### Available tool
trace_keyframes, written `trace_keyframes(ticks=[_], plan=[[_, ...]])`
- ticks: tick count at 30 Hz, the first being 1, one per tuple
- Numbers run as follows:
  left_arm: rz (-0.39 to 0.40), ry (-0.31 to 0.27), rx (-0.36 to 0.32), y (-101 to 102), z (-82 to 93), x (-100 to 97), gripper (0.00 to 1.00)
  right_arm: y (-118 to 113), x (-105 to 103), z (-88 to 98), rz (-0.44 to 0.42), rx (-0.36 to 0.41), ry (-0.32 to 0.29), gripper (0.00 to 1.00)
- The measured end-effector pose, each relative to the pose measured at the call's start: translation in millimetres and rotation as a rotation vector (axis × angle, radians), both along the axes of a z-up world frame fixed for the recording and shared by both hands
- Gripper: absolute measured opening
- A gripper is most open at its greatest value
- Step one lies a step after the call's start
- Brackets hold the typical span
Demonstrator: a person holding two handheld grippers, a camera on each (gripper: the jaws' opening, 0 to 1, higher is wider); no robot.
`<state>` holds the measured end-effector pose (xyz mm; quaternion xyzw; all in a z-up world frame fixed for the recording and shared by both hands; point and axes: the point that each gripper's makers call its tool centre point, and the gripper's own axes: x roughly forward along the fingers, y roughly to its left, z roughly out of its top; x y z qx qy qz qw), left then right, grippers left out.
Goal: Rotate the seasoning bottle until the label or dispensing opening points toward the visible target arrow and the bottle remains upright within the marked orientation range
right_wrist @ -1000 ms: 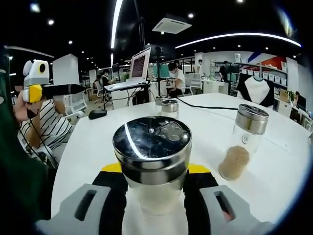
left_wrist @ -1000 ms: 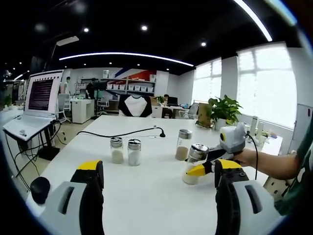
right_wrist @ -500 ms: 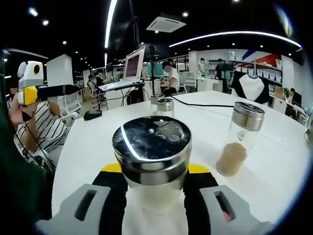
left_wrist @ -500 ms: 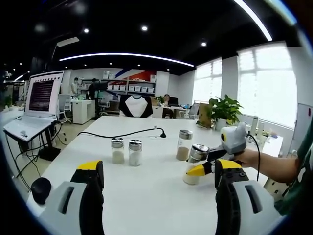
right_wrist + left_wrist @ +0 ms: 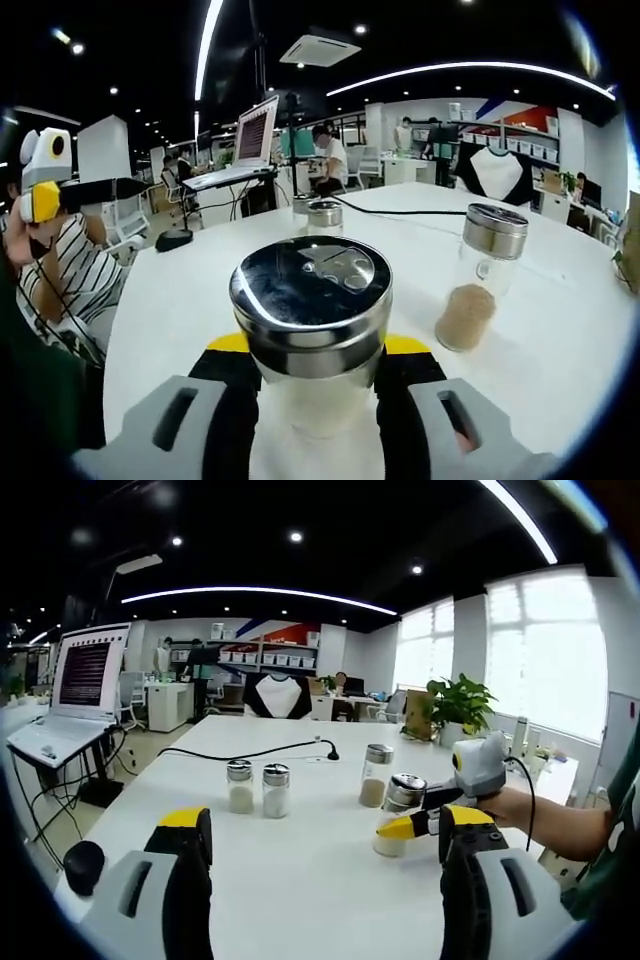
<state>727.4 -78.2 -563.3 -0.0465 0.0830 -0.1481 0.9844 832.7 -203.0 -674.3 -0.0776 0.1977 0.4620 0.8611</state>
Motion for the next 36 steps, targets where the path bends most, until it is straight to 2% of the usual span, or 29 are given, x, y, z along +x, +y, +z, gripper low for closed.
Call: trace_keyframes(ticks=[19, 30, 36], plan=[[-0.019, 0.000, -0.023, -7.8, -1.0, -3.3, 0.99, -3.3, 5.1, -0.9, -0.175, -0.001, 0.001, 0.43], [-0.014, 0.002, -0.026, -5.7, -1.8, -2.4, 0.99, -5.2, 7.3, -2.6, -0.252, -0.020, 0.014, 0.43], [0.008, -0.006, -0.040, -1.5, -1.2, -0.9, 0.98, -5.2, 8.3, -3.5, -0.314, -0.042, -0.003, 0.43]])
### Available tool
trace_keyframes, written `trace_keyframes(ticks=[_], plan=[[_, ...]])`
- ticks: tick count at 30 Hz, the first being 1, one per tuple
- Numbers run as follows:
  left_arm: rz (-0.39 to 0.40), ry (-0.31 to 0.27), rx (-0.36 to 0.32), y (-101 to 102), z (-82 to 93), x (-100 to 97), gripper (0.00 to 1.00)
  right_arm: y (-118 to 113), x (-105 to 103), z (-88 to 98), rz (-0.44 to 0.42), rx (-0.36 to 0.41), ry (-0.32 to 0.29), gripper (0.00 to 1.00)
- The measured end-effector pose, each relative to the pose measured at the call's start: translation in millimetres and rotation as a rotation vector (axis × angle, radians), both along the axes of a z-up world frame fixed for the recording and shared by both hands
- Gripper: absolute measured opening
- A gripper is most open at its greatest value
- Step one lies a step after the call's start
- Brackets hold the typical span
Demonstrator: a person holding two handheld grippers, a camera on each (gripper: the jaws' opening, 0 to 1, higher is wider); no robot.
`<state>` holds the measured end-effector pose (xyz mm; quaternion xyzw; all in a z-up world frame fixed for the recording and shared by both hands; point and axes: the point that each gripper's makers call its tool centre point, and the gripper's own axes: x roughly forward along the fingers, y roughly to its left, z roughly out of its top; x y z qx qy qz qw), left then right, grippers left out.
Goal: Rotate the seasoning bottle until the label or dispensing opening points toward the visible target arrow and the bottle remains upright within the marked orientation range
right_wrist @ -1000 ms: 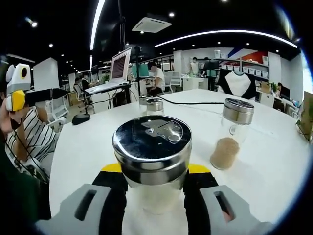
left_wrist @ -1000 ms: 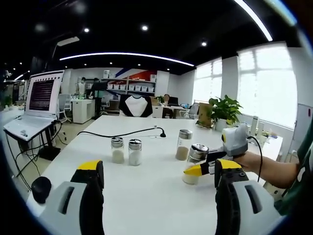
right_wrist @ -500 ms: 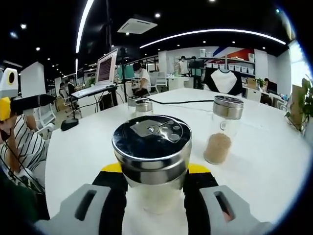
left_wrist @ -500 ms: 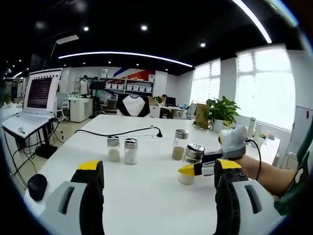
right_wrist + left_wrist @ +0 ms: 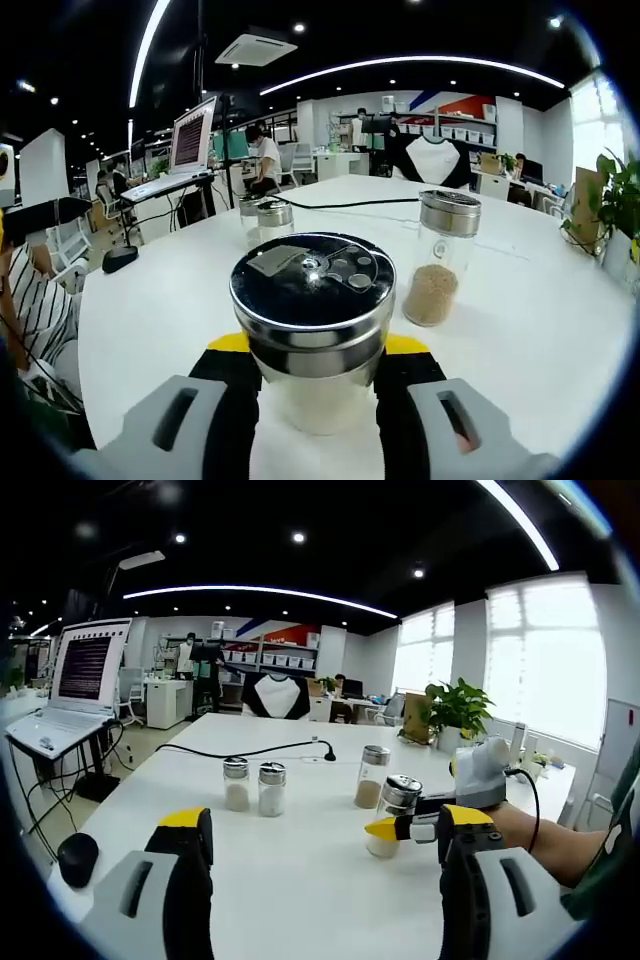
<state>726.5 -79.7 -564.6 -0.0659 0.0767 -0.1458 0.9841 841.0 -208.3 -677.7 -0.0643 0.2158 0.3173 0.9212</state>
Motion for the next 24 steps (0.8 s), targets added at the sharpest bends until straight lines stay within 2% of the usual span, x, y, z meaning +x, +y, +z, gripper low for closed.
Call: trace_keyframes(ticks=[13, 24], plan=[[-0.032, -0.007, -0.011, -10.1, 5.7, 4.9, 0.98, -3.0, 2.5, -0.7, -0.112, 0.008, 0.000, 0.43], [-0.036, 0.007, -0.007, -12.0, 2.0, 4.5, 0.98, -3.5, 2.1, -1.5, -0.153, 0.014, 0.015, 0.43]])
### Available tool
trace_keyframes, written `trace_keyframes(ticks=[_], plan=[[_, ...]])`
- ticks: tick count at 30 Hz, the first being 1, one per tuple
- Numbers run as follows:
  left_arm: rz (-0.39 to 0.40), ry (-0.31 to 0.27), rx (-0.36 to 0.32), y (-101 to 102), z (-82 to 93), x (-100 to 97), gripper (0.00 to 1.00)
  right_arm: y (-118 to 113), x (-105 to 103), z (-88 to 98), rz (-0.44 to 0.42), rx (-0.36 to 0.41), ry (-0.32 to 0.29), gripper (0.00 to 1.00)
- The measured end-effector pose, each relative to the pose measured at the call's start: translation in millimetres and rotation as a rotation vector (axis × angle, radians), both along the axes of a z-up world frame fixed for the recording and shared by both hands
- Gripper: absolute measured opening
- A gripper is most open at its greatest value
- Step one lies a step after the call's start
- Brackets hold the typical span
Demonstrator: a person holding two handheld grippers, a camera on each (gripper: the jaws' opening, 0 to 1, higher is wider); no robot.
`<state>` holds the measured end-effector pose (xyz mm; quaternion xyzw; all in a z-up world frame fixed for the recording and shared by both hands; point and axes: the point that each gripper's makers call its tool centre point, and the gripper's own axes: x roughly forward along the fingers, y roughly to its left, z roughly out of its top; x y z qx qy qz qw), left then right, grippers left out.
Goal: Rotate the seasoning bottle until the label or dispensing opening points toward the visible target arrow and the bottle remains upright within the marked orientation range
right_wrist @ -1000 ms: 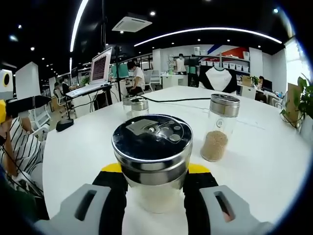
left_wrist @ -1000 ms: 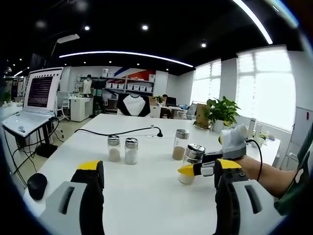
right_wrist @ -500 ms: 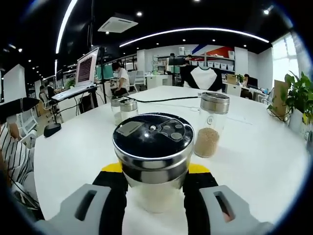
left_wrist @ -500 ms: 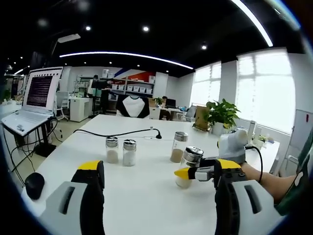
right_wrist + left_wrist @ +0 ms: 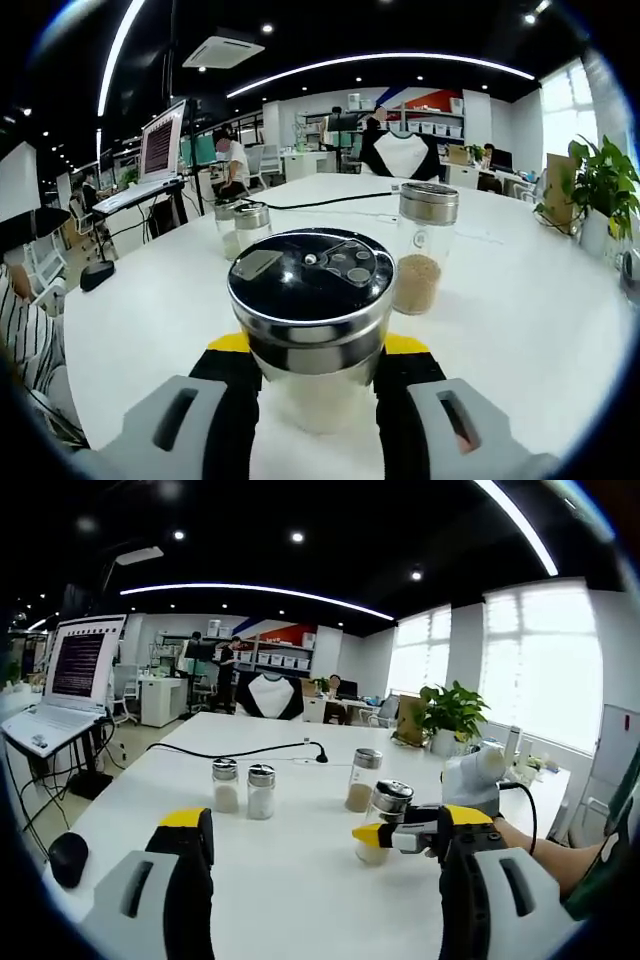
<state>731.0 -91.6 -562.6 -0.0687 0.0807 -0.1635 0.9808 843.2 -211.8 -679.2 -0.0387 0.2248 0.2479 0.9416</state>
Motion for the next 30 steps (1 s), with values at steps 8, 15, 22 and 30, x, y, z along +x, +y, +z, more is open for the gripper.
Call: trace_keyframes(ticks=[8, 15, 22, 30], plan=[[0.018, 0.011, -0.004, 6.5, -2.8, -1.4, 0.98, -0.3, 0.5, -0.5, -0.022, -0.001, 0.006, 0.43], [0.022, 0.019, -0.005, 8.5, -5.3, -1.1, 0.98, -0.7, 0.0, -0.7, -0.028, 0.001, 0.008, 0.43], [0.024, 0.024, -0.007, 8.8, -6.6, -0.6, 0.98, -0.3, -0.3, -1.0, -0.023, -0.009, 0.009, 0.43], [0.025, 0.031, -0.004, 8.9, -8.3, -0.6, 0.98, -1.8, -4.4, -7.5, -0.007, -0.033, 0.040, 0.50]])
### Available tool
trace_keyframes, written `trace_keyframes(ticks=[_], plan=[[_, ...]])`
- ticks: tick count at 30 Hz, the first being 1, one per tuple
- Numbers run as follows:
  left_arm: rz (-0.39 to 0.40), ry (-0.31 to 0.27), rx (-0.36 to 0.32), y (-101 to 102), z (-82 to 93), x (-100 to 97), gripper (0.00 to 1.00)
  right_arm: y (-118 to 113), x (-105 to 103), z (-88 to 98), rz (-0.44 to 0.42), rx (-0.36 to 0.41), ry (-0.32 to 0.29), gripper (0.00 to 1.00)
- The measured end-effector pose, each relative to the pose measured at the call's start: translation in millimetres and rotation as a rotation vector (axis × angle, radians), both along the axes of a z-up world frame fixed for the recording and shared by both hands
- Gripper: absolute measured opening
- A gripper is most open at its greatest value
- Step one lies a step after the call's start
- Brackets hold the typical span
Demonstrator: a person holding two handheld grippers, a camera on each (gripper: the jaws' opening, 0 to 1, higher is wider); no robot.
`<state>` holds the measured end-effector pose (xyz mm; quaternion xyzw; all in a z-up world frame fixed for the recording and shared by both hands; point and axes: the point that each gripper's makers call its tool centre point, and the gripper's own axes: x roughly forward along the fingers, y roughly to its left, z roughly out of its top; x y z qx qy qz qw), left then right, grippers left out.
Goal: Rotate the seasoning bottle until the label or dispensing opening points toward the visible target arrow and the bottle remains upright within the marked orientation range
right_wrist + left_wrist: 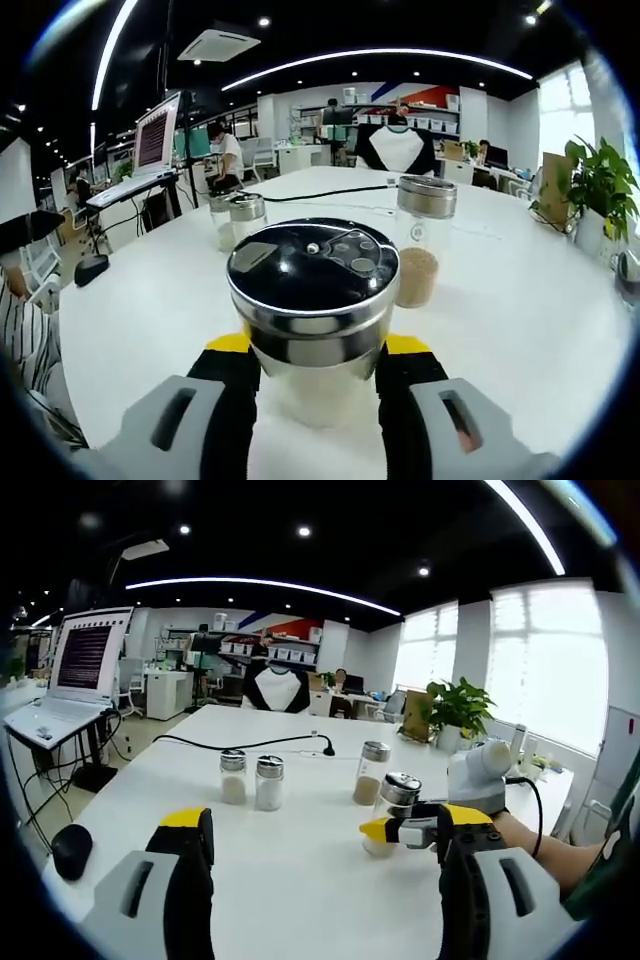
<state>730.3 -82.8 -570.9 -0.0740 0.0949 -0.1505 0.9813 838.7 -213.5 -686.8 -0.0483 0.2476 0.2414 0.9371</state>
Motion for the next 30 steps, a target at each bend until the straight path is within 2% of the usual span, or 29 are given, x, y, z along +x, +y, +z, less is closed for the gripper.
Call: trace_keyframes(ticks=[4, 7, 10, 11, 14, 16, 18, 19, 23, 26, 28, 30], plan=[[0.005, 0.004, -0.001, 1.7, -1.0, -0.3, 0.98, 0.2, -1.6, 4.1, 0.031, 0.006, -0.019, 0.59], [0.004, 0.010, -0.003, 1.5, -2.9, -0.4, 0.98, -0.4, -1.6, 7.5, 0.052, 0.033, -0.028, 0.61], [0.004, 0.011, -0.005, 1.1, -2.9, -0.4, 0.98, 0.9, -4.1, 7.5, 0.125, -0.003, -0.027, 0.66], [0.005, 0.013, -0.004, 1.3, -2.9, -0.5, 0.98, -1.7, -1.6, 10.3, 0.116, 0.016, -0.037, 0.67], [0.009, 0.009, -0.001, 2.0, -1.8, 0.3, 0.98, -2.8, -0.9, 14.1, 0.163, 0.047, -0.036, 0.68], [0.011, 0.008, -0.004, 2.0, -0.9, 0.5, 0.98, -2.9, -2.3, 18.0, 0.208, 0.048, -0.050, 0.68], [0.011, 0.007, -0.004, 1.7, -0.5, 0.3, 0.98, 1.0, -6.2, 23.0, 0.249, 0.105, -0.043, 0.67], [0.010, 0.009, -0.001, 1.1, -0.6, -0.1, 0.98, 1.7, -8.8, 23.3, 0.283, 0.110, -0.033, 0.67], [0.008, 0.001, -0.003, 0.5, 1.2, -0.9, 0.98, 2.0, -9.8, 25.1, 0.396, 0.078, -0.064, 0.69], [0.008, -0.005, -0.011, 0.1, 4.2, -1.3, 0.98, 3.9, -8.7, 24.4, 0.444, 0.099, -0.051, 0.74], [0.012, -0.003, 0.002, 0.8, 4.0, -1.2, 0.98, 4.2, -9.2, 20.1, 0.483, 0.082, -0.033, 0.75], [0.012, 0.000, -0.001, 0.9, 3.6, -1.4, 0.98, 7.9, -10.4, 18.5, 0.548, 0.058, -0.046, 0.74]])
